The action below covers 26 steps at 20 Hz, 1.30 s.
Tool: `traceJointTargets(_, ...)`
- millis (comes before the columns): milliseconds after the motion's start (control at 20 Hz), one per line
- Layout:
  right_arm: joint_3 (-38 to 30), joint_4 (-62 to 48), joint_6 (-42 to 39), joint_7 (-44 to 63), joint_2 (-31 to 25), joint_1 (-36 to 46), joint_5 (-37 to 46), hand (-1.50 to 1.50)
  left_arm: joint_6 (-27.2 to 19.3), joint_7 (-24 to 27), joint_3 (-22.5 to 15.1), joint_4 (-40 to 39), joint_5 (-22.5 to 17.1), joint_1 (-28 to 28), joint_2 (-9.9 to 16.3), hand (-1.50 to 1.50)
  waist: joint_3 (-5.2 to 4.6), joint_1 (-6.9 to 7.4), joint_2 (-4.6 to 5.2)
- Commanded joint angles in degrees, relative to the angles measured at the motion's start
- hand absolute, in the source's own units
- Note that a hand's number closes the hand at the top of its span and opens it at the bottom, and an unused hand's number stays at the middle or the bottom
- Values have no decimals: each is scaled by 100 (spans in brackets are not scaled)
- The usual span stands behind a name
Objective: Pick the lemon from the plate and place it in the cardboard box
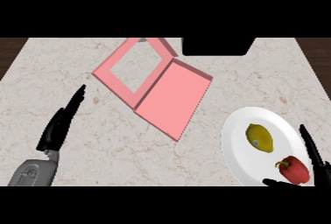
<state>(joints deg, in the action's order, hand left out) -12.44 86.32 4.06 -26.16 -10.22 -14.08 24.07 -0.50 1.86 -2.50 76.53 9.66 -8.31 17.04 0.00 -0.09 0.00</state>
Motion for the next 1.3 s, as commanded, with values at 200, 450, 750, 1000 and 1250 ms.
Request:
traceJointTargets(200, 63, -408, 159, 49, 58, 246, 342, -150, 79, -105, 148, 190, 288, 122, -289, 0, 0, 0, -1)
traceJointTargets(450, 196, -584, 208, 267, 166, 654, 417, -150, 335, -306, 189, 548, 309, 265, -230, 0, 0, 11, -3)
traceJointTargets(750, 344, -284, -30, 598, 213, 658, 391, -150, 72, -3, 88, 265, 618, 310, -512, 0, -1, 3, -4)
traceJointTargets(1000, 162, -1506, 378, -442, 289, 946, 337, -150, 137, -88, 348, -66, 530, -212, -473, 0, 2, -1, 3)
traceJointTargets(1250, 117, -1515, 34, 61, 73, 1471, 280, -150, 416, 29, 444, -4, 471, -33, -286, 0, 1, 22, 1)
